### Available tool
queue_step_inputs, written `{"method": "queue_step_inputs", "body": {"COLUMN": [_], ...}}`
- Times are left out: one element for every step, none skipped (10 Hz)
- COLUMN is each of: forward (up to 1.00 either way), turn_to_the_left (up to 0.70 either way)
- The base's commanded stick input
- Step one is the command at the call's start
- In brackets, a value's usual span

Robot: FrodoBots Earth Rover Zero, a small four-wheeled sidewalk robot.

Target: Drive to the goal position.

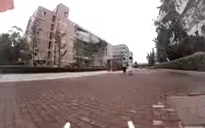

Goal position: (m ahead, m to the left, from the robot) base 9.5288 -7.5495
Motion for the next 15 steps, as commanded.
{"method": "queue_step_inputs", "body": {"forward": [0.45, 0.45, 0.45, 0.45, 0.45, 0.45, 0.45, 0.45, 0.45, 0.45, 0.45, 0.45, 0.45, 0.45, 0.45], "turn_to_the_left": [0.00, 0.00, 0.00, 0.00, 0.00, -0.16, -0.27, -0.27, -0.27, -0.27, -0.27, -0.27, -0.27, -0.27, -0.27]}}
